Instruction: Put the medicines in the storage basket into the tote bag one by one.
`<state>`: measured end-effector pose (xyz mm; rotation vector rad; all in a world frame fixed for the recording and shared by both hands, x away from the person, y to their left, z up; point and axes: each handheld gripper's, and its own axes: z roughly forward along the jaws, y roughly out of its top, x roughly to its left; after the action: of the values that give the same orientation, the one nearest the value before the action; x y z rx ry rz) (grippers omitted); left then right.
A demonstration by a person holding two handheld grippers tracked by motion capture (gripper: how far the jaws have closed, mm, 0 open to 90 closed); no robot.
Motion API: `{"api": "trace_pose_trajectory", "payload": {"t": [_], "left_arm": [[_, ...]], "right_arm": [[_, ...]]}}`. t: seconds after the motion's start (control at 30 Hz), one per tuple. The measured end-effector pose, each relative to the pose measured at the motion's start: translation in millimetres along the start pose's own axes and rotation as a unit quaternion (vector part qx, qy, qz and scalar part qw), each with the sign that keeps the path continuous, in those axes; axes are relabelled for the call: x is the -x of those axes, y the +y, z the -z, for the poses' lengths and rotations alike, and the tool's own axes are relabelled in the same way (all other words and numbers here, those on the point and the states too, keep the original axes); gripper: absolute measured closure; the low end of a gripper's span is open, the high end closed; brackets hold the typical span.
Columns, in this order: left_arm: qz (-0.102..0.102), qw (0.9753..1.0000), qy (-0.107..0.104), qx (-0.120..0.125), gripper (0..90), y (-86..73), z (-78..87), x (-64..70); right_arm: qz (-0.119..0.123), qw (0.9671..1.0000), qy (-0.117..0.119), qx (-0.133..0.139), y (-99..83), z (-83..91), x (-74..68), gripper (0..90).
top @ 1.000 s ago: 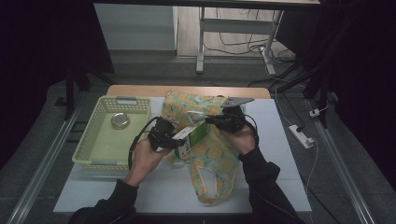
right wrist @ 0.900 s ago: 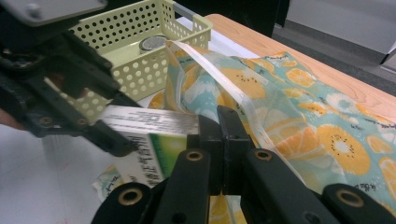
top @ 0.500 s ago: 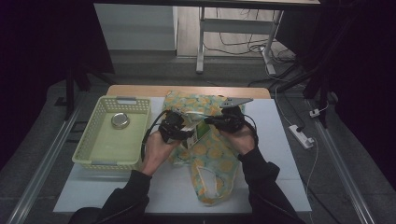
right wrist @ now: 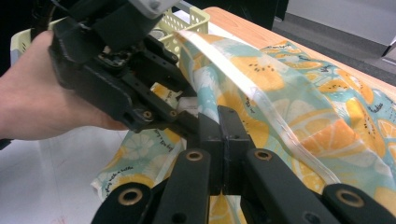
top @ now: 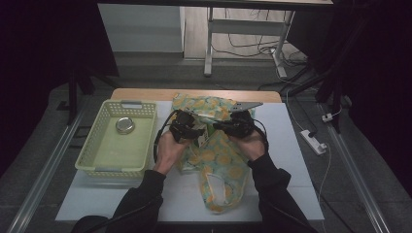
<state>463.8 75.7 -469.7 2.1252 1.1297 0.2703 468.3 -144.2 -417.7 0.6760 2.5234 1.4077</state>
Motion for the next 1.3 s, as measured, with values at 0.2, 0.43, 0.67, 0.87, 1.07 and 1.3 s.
{"api": "trace_pose_trajectory", "payload": {"t": [0.2,0.43,0.67,0.87,1.07,1.3], "left_arm": [[0.006,0.9999,0.013,0.006,61.5,-0.6,-6.6,-5.5],[0.002,0.9998,0.020,0.007,61.3,4.1,-11.7,-9.5],[0.006,0.9998,0.010,0.019,50.6,3.0,-14.8,-9.4],[-0.004,0.9997,0.001,0.023,38.3,3.1,-2.6,-4.9],[-0.011,0.9994,-0.027,0.015,31.3,-2.0,13.5,-2.1],[-0.010,0.9977,-0.062,0.025,26.4,-14.9,35.2,-2.3]], "right_arm": [[-0.001,1.0000,0.000,-0.003,-1.1,-1.2,1.1,90.0],[-0.002,1.0000,-0.001,-0.005,-1.7,-2.8,1.2,90.0],[-0.002,1.0000,0.000,-0.005,-2.6,-3.1,2.3,90.0],[-0.005,1.0000,-0.004,-0.001,-3.1,-1.5,4.4,90.0],[-0.005,1.0000,-0.005,0.003,-2.4,0.0,4.4,90.0],[-0.005,1.0000,-0.005,0.004,-2.3,0.5,4.6,90.0]]}}
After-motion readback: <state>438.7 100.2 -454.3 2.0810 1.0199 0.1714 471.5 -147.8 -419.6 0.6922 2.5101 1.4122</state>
